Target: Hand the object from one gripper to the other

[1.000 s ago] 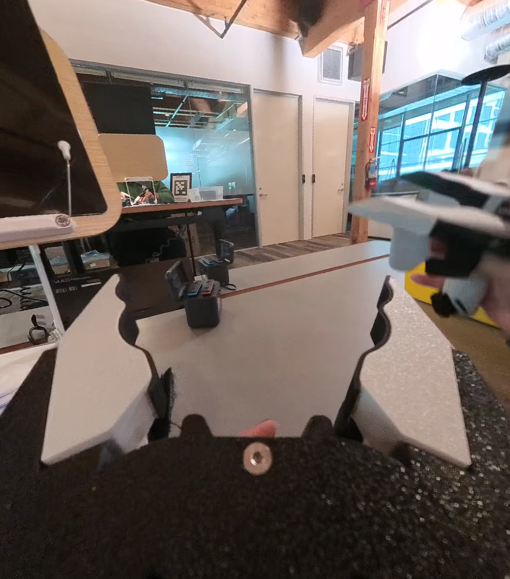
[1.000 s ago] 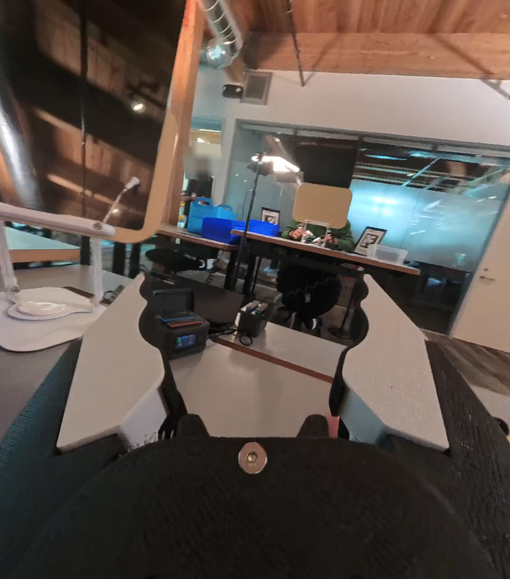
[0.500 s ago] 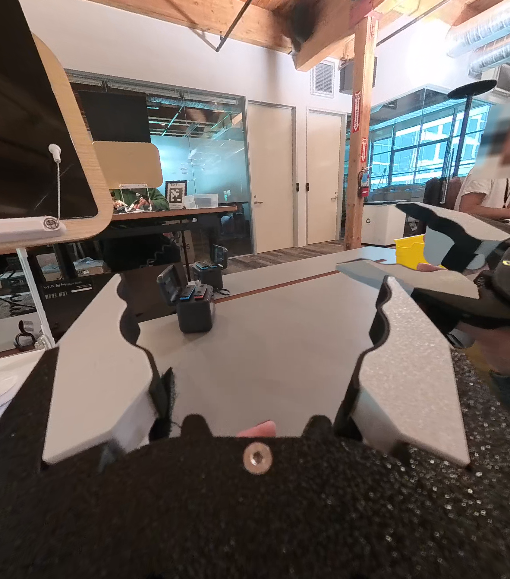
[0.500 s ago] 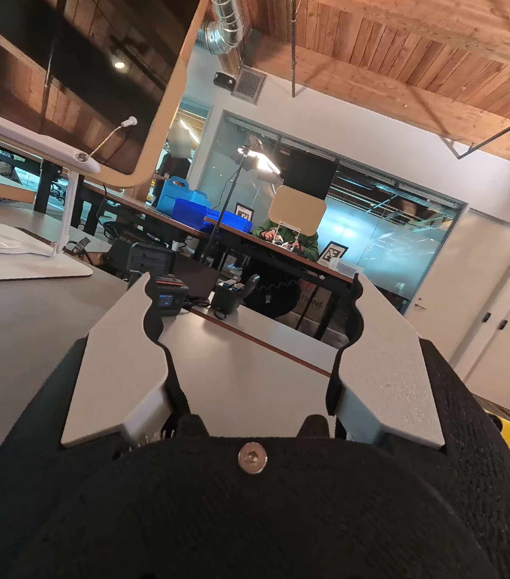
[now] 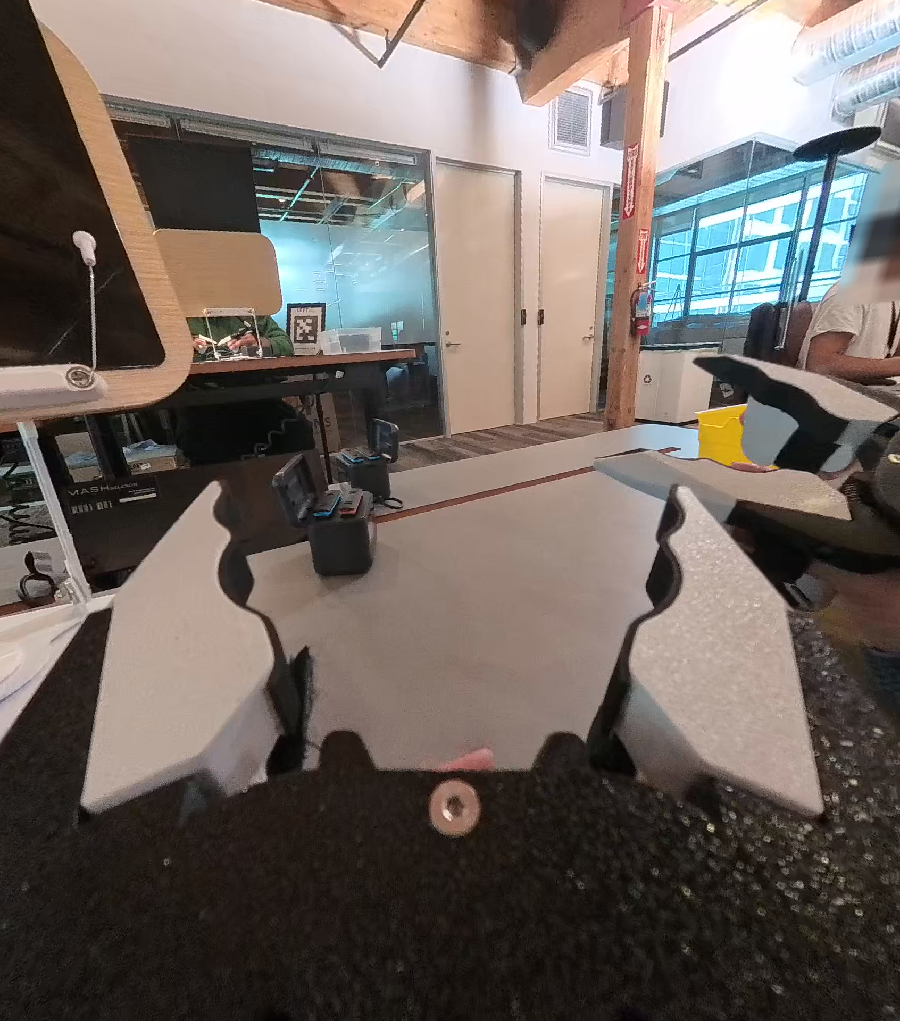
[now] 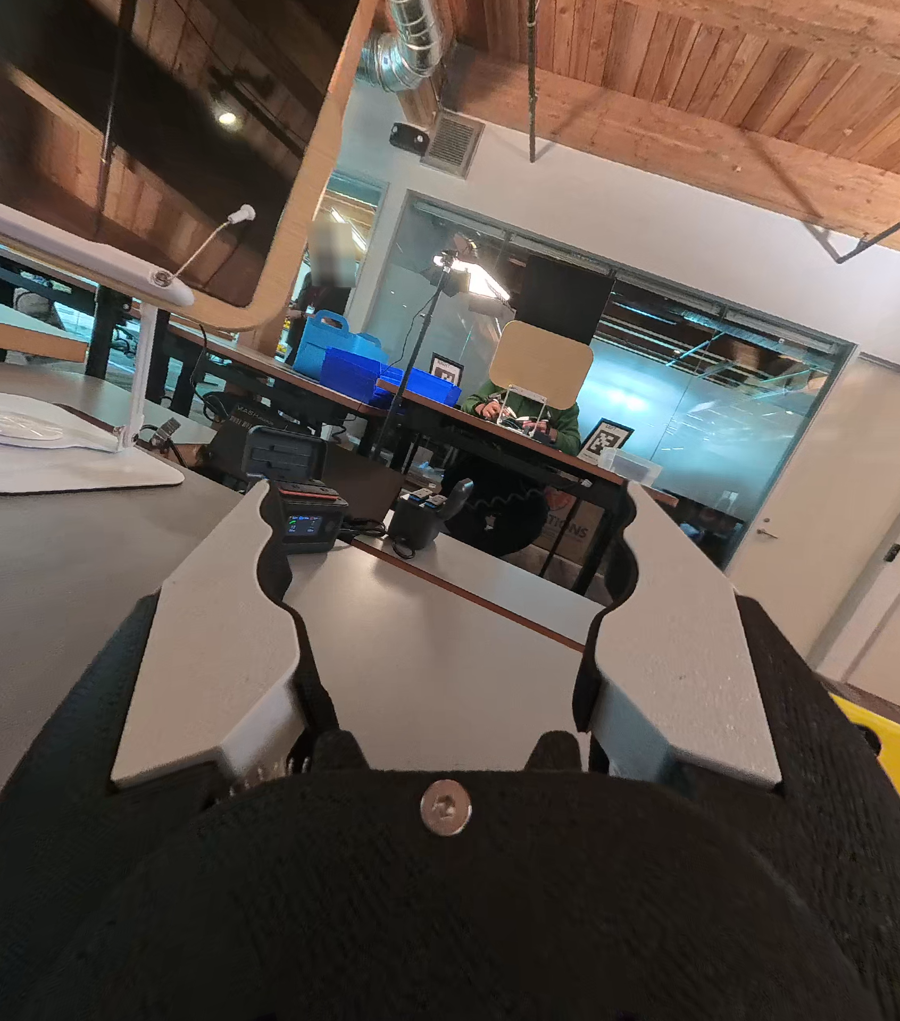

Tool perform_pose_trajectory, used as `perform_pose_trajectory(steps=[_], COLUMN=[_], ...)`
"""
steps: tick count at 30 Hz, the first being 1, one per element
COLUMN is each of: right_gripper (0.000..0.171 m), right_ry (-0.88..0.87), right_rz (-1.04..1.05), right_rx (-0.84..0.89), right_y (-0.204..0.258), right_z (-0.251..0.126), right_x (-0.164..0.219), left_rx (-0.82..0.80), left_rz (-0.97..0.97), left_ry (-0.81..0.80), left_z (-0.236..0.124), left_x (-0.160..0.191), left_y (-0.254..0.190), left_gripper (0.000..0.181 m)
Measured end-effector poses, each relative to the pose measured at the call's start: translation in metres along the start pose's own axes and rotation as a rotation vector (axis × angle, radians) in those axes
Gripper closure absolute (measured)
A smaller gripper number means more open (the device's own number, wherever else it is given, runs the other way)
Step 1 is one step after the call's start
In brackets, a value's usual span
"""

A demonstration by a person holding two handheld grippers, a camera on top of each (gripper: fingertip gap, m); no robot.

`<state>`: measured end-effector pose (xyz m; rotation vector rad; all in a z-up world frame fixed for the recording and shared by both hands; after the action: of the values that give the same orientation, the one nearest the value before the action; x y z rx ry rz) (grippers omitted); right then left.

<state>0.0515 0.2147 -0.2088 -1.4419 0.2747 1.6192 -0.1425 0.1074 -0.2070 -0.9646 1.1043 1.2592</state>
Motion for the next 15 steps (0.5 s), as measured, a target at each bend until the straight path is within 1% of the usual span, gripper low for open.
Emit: perform_pose_trajectory(steps=[4,7,9,11,12,14,15], right_gripper=[0.055,0.056,0.056,0.057,0.057,0.058,0.058], right_ry=[0.003,0.000,-0.003,-0.004,-0.003,0.000,0.000], right_rz=[0.012,0.017,0.022,0.032,0.038,0.050,0.057], right_rx=[-0.002,-0.010,-0.019,-0.027,-0.031,-0.034,-0.036], right_y=[-0.001,-0.001,-0.001,-0.001,-0.001,-0.002,-0.002], right_z=[0.000,0.000,0.000,0.001,0.001,0.002,0.002], right_x=[0.002,0.002,0.002,0.003,0.004,0.005,0.005], left_rx=[0.043,0.107,0.152,0.187,0.194,0.157,0.118], left_rz=[-0.026,-0.032,-0.053,-0.051,-0.038,0.018,0.059], left_ry=[0.068,0.132,0.156,0.159,0.166,0.191,0.210], left_z=[0.001,0.000,-0.006,-0.018,-0.026,-0.043,-0.052], left_x=[-0.004,-0.020,-0.043,-0.073,-0.087,-0.114,-0.124], left_y=[-0.002,-0.009,-0.015,-0.017,-0.014,0.004,0.019], left_gripper=[0.037,0.047,0.056,0.060,0.064,0.070,0.075])
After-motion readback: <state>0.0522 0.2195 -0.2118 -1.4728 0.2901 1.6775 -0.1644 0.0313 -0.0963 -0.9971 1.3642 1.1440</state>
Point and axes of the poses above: each gripper's, where its closed fingertips meet, z out along the fingers, x out of its underside, y = z × x across the jaws, the point moved 9 cm from there along -z, back along the fingers, and after that the axes turned 5 degrees about -x, right-handed, at the moved point
